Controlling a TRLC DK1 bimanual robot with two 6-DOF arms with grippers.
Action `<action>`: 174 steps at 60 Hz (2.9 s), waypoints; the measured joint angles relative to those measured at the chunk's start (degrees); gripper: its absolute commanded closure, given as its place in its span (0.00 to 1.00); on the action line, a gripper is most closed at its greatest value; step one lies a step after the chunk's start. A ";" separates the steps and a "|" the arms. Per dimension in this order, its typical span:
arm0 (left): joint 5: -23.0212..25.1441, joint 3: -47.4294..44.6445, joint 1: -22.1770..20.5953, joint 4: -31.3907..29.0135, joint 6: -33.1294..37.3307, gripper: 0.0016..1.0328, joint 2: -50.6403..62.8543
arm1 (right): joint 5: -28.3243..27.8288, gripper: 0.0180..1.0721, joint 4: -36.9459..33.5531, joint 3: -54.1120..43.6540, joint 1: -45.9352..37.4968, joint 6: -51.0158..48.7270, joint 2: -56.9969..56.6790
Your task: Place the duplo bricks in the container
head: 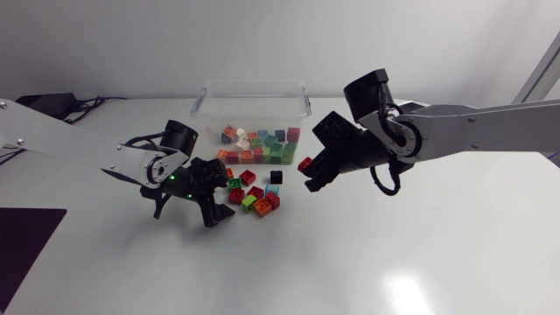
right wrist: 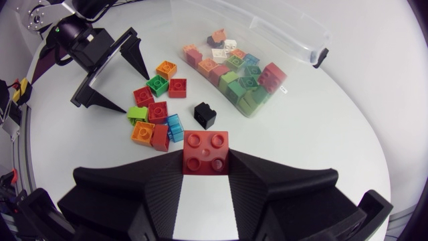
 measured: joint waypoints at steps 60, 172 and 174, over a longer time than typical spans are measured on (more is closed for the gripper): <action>4.13 -1.16 -1.57 1.68 0.92 0.26 0.66 | -2.78 0.72 -4.59 9.07 -2.01 -0.22 -2.21; 9.11 -1.64 4.98 -9.42 -5.95 0.69 -25.86 | -4.26 0.09 -1.14 30.88 -5.01 5.11 13.09; 9.14 -0.57 5.16 -8.83 -6.91 0.69 -25.86 | -4.35 0.09 -1.03 28.06 -5.11 4.72 10.67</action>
